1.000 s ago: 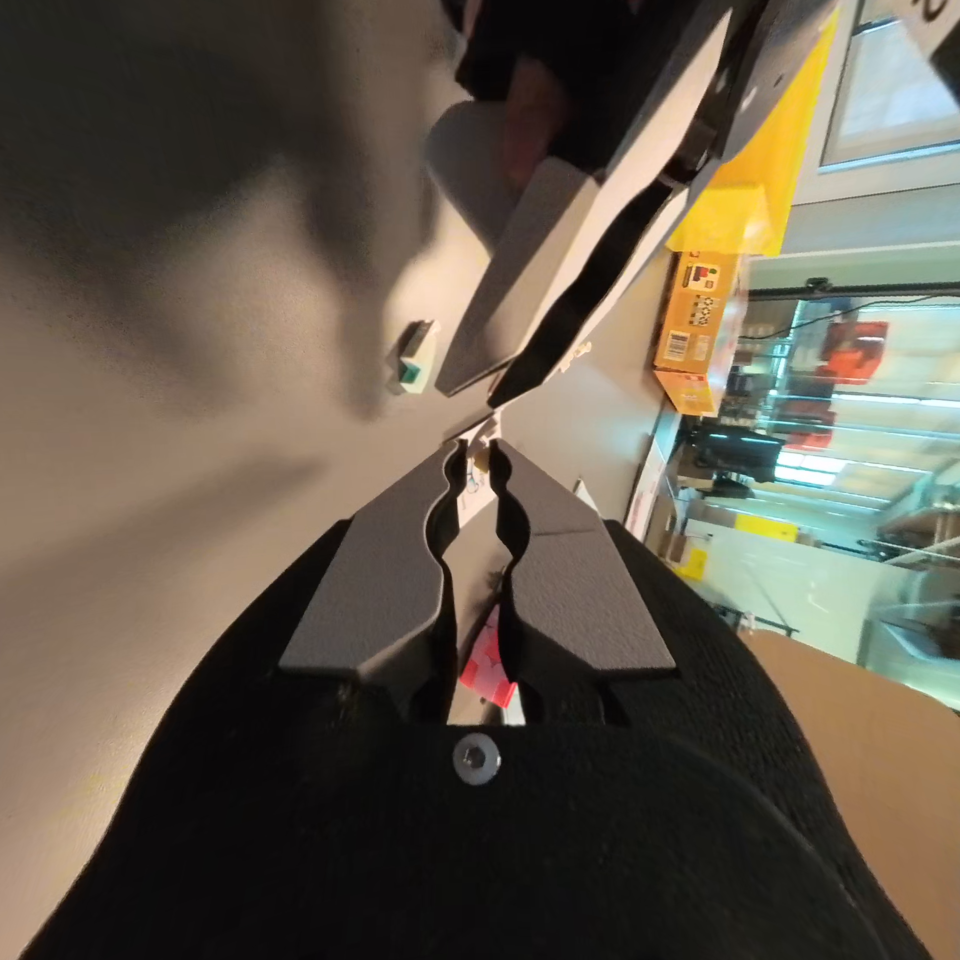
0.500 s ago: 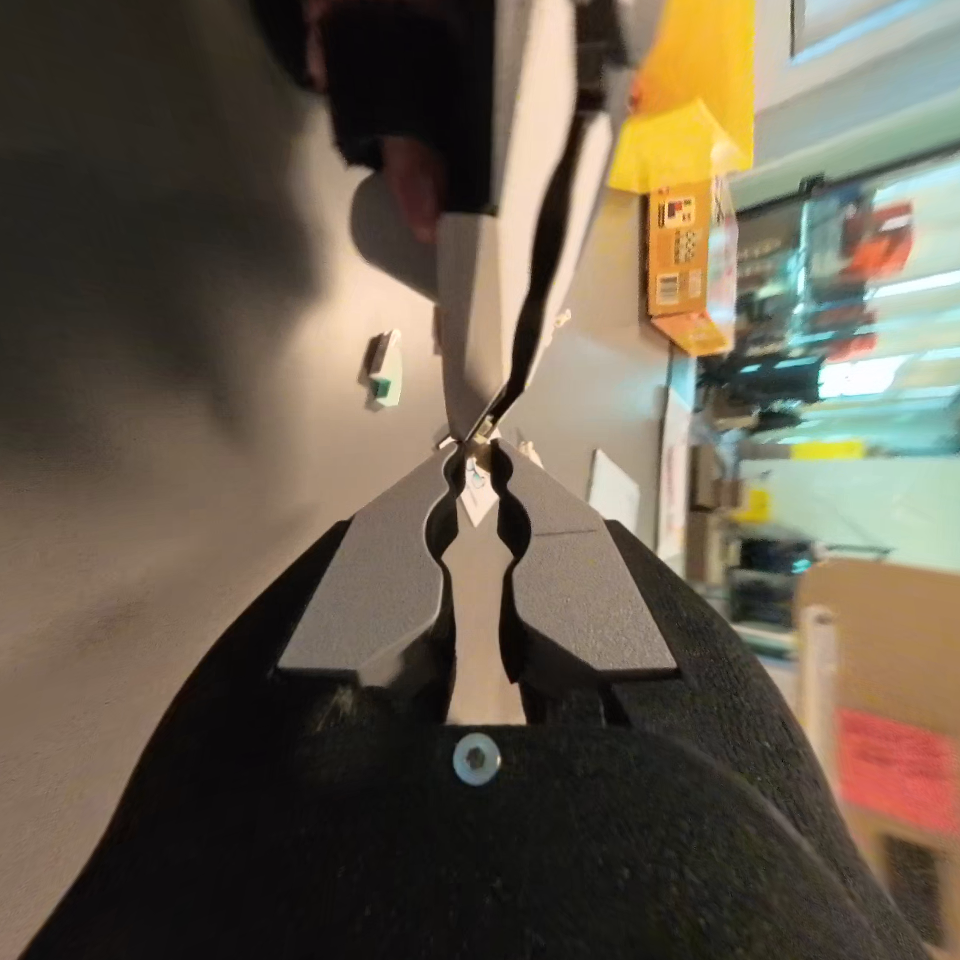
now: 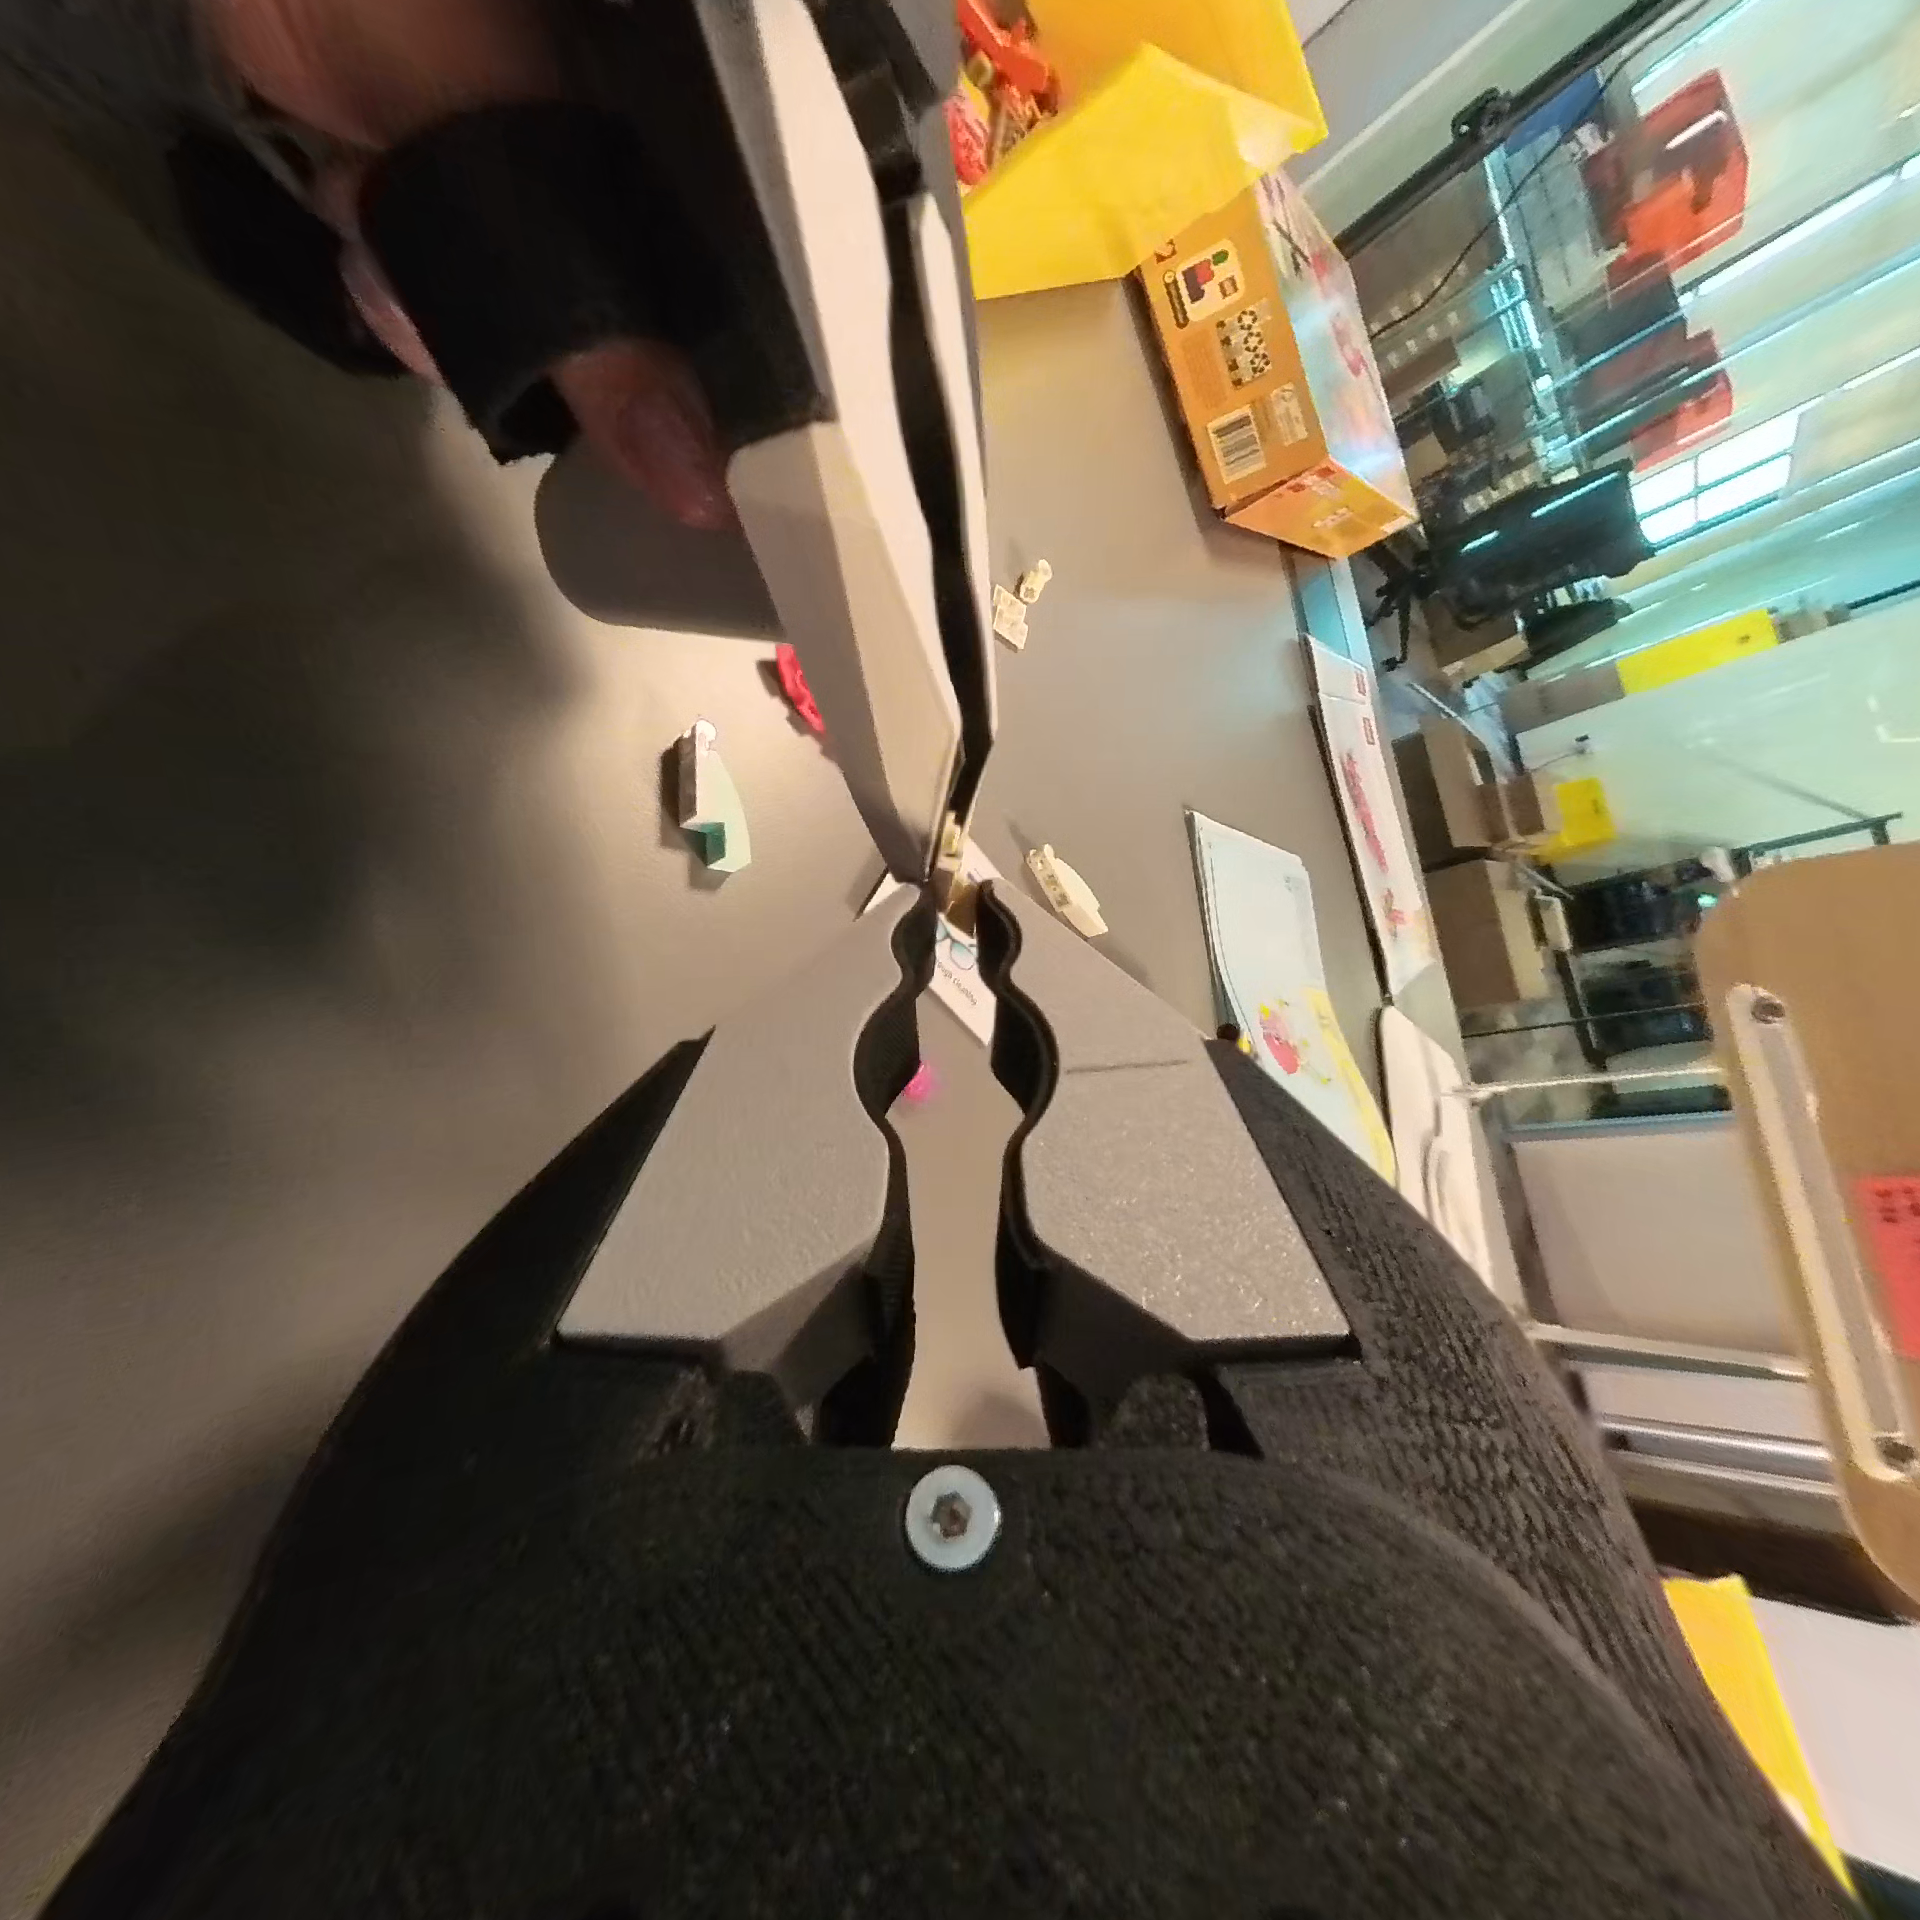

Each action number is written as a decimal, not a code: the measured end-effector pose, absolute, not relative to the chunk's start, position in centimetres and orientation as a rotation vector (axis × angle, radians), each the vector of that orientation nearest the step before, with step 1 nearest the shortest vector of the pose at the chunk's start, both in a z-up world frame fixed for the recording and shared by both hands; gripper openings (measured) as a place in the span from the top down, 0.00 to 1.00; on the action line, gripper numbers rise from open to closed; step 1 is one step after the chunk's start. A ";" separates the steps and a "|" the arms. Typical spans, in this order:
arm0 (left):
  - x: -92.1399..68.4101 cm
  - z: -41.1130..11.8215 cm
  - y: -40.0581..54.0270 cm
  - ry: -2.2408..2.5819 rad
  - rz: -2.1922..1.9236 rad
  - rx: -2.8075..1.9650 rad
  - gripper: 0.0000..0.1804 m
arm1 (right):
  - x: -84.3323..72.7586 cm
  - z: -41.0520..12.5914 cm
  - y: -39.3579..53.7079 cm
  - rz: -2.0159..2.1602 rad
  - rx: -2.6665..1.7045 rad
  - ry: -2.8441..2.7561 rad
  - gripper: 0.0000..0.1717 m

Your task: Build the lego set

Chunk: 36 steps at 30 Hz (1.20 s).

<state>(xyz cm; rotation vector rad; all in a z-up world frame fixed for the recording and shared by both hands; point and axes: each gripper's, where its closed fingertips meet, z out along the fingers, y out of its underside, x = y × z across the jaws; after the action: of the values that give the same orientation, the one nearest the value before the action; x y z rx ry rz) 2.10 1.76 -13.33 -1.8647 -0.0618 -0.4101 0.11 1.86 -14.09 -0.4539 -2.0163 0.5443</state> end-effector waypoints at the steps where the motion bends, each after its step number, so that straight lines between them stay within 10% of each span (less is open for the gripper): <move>1: 2.1 -13.4 1.8 -0.062 -0.416 -1.873 0.97 | 0.1 -14.2 1.9 0.528 -0.436 -2.019 0.97; 19: 2.3 -13.4 1.8 -0.130 -0.580 -1.921 0.97 | 0.1 -13.7 1.9 0.189 0.028 -1.894 0.98; 36: 0.5 -14.7 2.7 -0.099 -0.683 -2.078 0.97 | -1.6 -15.4 2.6 0.675 -0.562 -1.918 0.97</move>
<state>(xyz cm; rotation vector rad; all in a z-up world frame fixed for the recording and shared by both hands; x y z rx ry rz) 0.48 2.70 -14.73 -2.0778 -0.0992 -0.6833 -1.58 2.64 -15.39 -0.5615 -1.9180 0.6747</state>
